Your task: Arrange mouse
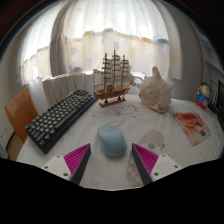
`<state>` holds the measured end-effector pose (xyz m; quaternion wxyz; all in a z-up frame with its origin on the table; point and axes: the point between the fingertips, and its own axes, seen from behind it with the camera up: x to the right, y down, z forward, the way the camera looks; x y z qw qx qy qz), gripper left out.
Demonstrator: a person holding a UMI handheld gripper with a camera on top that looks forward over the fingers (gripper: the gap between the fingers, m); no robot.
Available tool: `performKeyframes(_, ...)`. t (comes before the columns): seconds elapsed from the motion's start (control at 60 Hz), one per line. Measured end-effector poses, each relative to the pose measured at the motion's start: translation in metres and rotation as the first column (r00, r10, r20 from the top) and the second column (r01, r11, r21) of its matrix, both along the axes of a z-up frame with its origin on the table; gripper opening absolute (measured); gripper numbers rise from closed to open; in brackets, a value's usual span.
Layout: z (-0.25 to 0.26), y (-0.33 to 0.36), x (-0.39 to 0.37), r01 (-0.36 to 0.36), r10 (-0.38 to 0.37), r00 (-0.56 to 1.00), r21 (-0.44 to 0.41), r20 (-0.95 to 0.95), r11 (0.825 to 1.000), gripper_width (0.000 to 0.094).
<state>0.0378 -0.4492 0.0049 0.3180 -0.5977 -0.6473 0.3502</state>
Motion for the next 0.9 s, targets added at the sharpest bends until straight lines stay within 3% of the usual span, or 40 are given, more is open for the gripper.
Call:
performKeyframes(0.717,-0.009,0.007,-0.059,0.016,-0.016,0.999,-0.004,0.029,1.000,0.0819)
performKeyframes(0.783,-0.009,0.009,-0.062,0.020,-0.020,0.999,0.001,0.030,1.000,0.0741)
performKeyframes(0.85,-0.010,0.009,-0.063,0.023,-0.022,0.999,-0.004,0.037,1.000,0.0498)
performKeyframes(0.9,-0.010,0.014,-0.063,0.036,-0.037,0.999,0.019,0.036,0.999,0.0485)
